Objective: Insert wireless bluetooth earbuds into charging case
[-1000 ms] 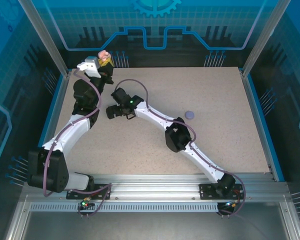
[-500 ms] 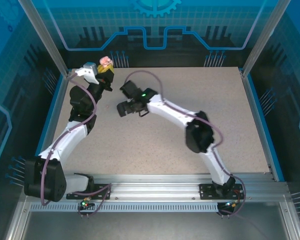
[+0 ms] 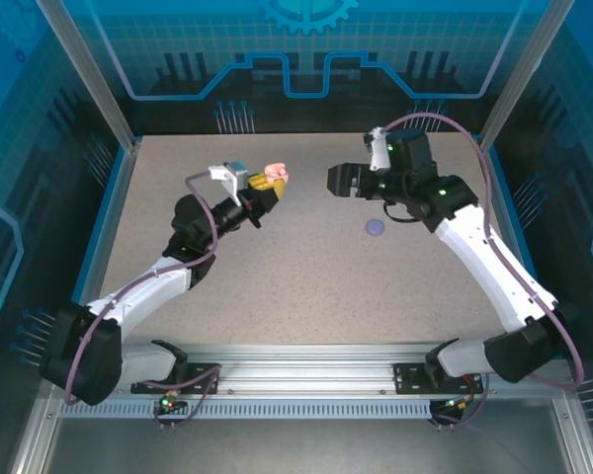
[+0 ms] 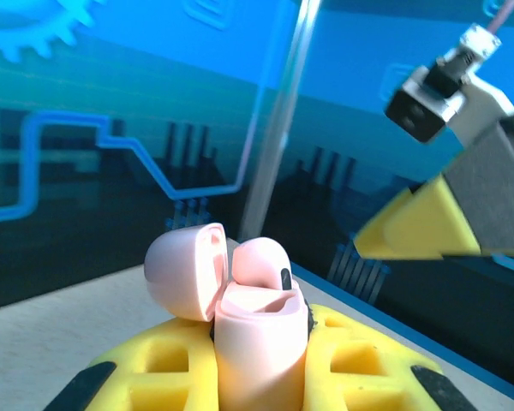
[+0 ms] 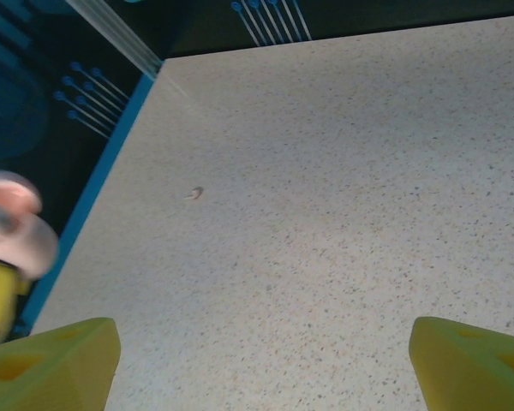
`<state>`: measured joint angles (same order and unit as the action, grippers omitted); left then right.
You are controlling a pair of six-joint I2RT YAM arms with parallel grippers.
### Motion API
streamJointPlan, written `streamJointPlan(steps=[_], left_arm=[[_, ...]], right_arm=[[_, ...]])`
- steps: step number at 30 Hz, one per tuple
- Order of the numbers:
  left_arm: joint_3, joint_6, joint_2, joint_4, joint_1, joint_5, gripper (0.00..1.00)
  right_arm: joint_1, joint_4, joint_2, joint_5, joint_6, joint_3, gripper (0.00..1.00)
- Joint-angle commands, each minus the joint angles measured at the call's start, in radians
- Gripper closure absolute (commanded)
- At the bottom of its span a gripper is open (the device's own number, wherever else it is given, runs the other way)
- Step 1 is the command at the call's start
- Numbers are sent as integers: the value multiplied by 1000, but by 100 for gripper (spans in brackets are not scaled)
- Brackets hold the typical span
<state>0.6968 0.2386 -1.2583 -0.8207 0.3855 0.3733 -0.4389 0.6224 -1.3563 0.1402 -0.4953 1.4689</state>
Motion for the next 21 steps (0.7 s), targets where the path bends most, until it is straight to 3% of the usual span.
streamJointPlan(steps=[1, 9, 21], left_arm=[[-42, 60, -25, -97, 33, 33, 100], [-74, 172, -23, -47, 74, 35, 100], [-89, 241, -64, -41, 99, 136, 100]], right_arm=[[31, -43, 39, 179, 13, -74, 13], [36, -251, 71, 334, -96, -246, 11], [45, -291, 71, 360, -120, -295, 12]])
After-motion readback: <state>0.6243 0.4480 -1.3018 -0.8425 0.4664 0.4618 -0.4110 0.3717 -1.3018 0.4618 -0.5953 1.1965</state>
